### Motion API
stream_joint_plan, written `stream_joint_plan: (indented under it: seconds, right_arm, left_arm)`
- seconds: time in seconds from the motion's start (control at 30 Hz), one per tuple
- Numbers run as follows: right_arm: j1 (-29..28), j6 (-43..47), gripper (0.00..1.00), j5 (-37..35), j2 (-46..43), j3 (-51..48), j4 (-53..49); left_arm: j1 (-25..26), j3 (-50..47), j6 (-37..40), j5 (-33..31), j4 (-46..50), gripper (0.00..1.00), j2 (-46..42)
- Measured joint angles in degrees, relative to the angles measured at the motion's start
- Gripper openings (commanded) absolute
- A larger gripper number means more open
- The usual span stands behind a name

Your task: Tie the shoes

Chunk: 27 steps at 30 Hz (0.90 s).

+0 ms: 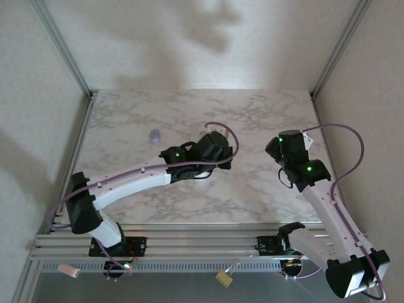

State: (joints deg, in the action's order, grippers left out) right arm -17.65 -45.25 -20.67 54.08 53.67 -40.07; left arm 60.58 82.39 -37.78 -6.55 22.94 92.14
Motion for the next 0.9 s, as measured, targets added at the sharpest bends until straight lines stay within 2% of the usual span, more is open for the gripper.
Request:
stream_joint_plan:
  seconds: [0.03,0.07,0.1,0.13,0.2,0.27,0.4,0.53,0.63,0.8,0.9]
  right_arm:
    - [0.87,-0.20,0.75,0.37,-0.17,-0.50,-0.02]
    - [1.53,-0.31,0.75,0.79,-0.28,-0.90,-0.07]
    - [2.34,-0.42,0.75,1.20,-0.33,-1.46,0.00]
    - [2.89,-0.46,0.75,1.49,-0.33,-1.86,-0.04]
    - [4.26,-0.46,0.75,2.45,-0.31,-2.93,-0.07]
    - [5.35,-0.42,0.75,2.73,-0.31,-3.67,-0.15]
    - [6.14,0.31,0.74,2.73,-0.28,-3.91,-0.61]
    - [5.57,1.77,0.69,4.26,2.43,-3.54,-2.32]
    - [0.83,1.99,0.68,5.70,7.65,-3.34,-3.98]
    - [-10.51,1.75,0.66,8.72,19.19,-2.86,-5.97]
    - [-14.25,1.03,0.64,10.51,25.31,-2.86,-5.95]
  left_arm:
    - [0.52,0.00,0.00,0.52,-0.15,0.03,0.68]
    - [0.83,0.00,0.02,0.98,-0.37,0.12,1.20]
    - [1.01,0.00,0.07,1.64,-0.85,0.28,1.75]
    - [1.07,0.00,0.02,2.25,-1.29,0.40,2.14]
    - [1.09,0.00,0.35,3.76,-2.73,0.57,3.10]
    - [1.09,-0.09,0.66,4.70,-3.89,0.67,3.63]
    - [0.79,-0.81,1.92,5.53,-6.05,0.70,3.15]
    - [-1.73,-3.58,4.81,6.03,-7.54,0.63,-0.09]
    - [-4.92,-5.60,9.73,5.64,-7.89,0.63,-3.30]
    - [-9.77,-7.23,15.93,5.77,-9.03,0.63,-5.84]
    - [-13.22,-9.33,18.82,6.80,-10.16,0.65,-6.60]
